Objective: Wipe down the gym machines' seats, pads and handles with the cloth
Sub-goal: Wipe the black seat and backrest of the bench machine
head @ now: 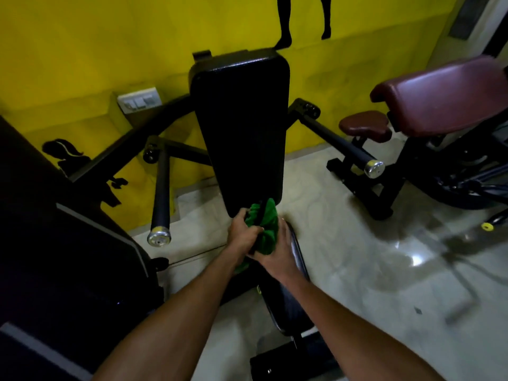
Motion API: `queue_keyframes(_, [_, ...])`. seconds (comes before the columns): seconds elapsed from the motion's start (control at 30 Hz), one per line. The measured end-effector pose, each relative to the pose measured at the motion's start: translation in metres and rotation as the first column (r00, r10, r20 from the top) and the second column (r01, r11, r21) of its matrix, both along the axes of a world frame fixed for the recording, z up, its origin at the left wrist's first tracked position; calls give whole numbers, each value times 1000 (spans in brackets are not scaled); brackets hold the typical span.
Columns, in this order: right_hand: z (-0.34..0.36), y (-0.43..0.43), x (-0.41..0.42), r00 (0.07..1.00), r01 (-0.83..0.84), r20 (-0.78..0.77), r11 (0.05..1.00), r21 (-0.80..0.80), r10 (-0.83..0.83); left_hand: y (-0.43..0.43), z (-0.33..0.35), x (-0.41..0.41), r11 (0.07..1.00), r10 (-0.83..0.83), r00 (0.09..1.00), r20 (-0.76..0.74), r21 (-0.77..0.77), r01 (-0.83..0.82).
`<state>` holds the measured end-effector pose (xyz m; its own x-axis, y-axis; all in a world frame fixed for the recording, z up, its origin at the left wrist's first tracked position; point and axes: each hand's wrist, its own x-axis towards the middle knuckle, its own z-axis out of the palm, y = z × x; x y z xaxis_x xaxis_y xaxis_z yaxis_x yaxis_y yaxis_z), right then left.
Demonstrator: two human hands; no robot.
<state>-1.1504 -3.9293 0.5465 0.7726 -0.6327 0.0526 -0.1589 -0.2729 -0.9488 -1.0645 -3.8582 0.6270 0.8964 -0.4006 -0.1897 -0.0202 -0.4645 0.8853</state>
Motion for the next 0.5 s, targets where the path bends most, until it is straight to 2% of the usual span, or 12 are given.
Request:
queue_keyframes(0.07, [-7,-2,20,999,12,43,998,68,-15,-13,0,9,998,-59,998,31,-8,60])
queue_keyframes(0.13, [-19,-2,37,998,57,20,988,144,-61,-21,-9,21,995,-68,997,23,-67,70])
queue_keyframes(0.23, [-31,-6,68,985,137,60,940,313,-163,-26,-23,50,977,15,999,-39,-212,-23])
queue_keyframes(0.3, [-48,-10,90,966,188,90,896,403,-243,-22,-42,72,972,99,994,-41,-209,-105])
queue_keyframes(0.4, [-78,-15,126,947,236,55,798,555,-318,-11,-83,111,962,210,978,13,-182,-205])
queue_keyframes(0.5, [-107,-17,163,921,279,65,766,579,-384,-13,-105,146,937,292,952,87,-226,-267])
